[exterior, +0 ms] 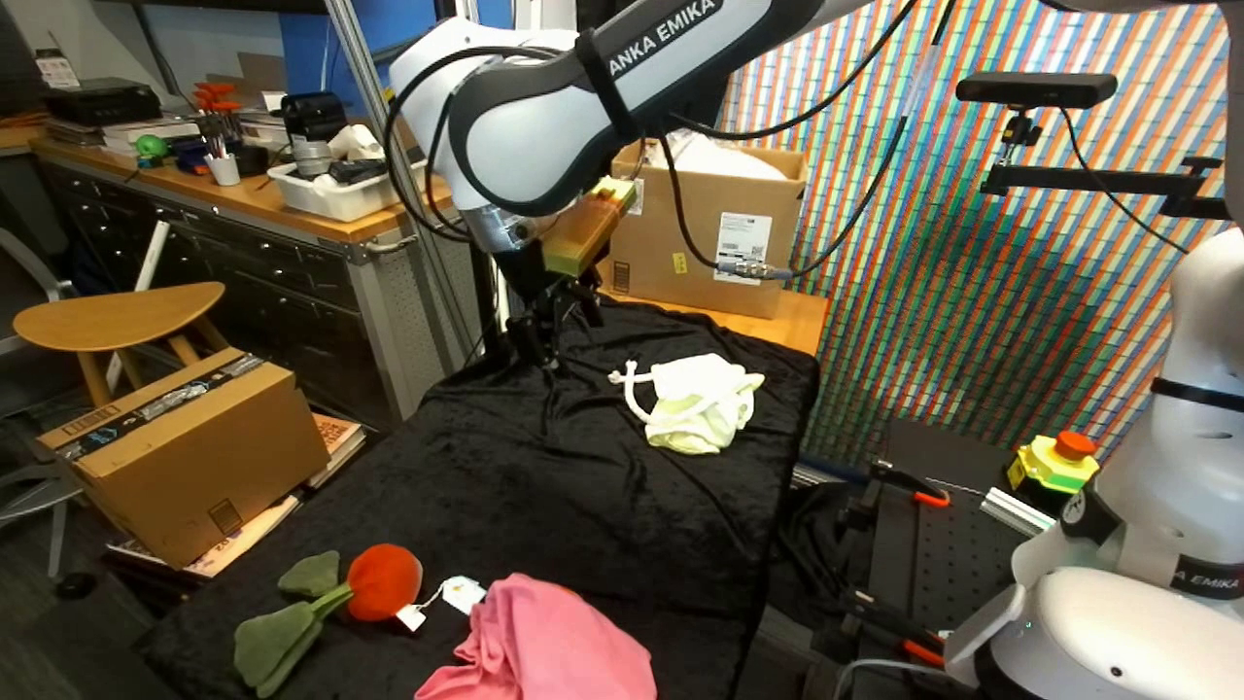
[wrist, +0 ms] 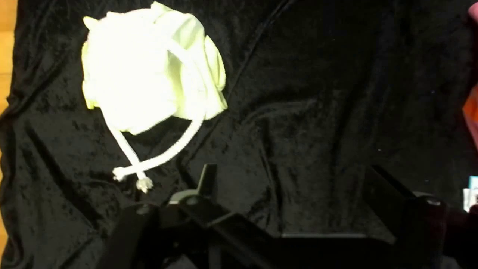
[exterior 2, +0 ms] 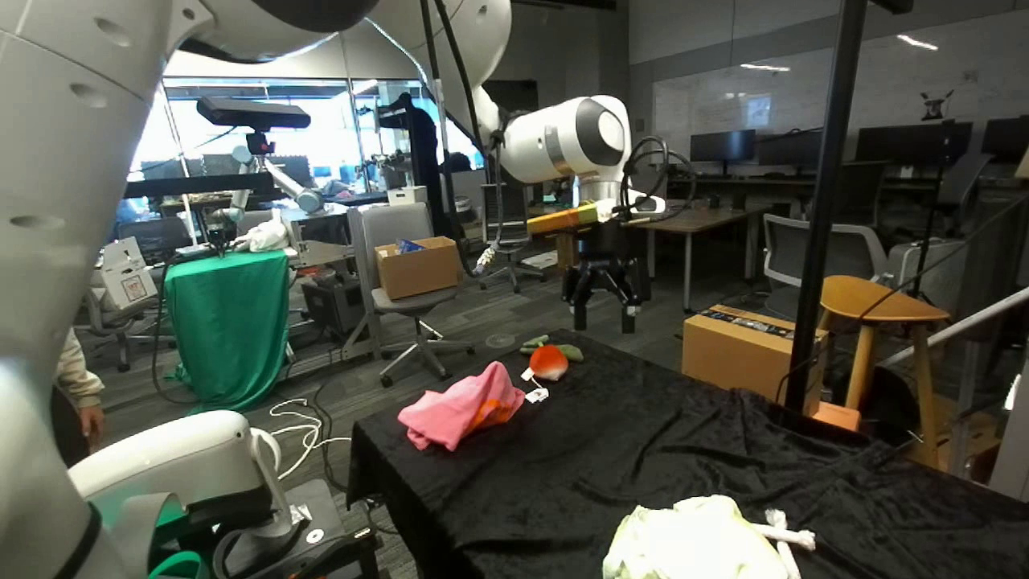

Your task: Gather all the objects on the table and put them in one place

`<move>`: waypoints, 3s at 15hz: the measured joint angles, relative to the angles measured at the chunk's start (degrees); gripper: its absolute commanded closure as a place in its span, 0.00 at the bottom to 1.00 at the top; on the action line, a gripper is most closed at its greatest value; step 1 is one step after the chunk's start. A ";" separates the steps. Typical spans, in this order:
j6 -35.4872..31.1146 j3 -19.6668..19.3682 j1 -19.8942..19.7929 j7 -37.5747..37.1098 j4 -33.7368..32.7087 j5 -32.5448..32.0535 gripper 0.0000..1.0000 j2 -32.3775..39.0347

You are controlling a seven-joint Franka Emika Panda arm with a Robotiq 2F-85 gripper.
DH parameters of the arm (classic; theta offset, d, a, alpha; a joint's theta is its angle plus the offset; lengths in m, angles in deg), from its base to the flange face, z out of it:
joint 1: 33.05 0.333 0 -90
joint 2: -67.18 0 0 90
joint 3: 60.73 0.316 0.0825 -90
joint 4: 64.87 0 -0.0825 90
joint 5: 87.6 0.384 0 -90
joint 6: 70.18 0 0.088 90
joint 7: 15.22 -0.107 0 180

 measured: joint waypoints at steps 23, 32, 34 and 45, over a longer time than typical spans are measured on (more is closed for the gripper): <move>-37.77 8.15 8.56 4.57 -4.04 6.02 0.00 16.95; -38.23 8.70 9.64 5.37 -7.99 8.88 0.00 21.49; -38.21 8.04 10.39 5.36 -9.27 8.83 0.00 23.04; -38.24 3.00 14.14 2.49 -14.01 8.14 0.00 25.99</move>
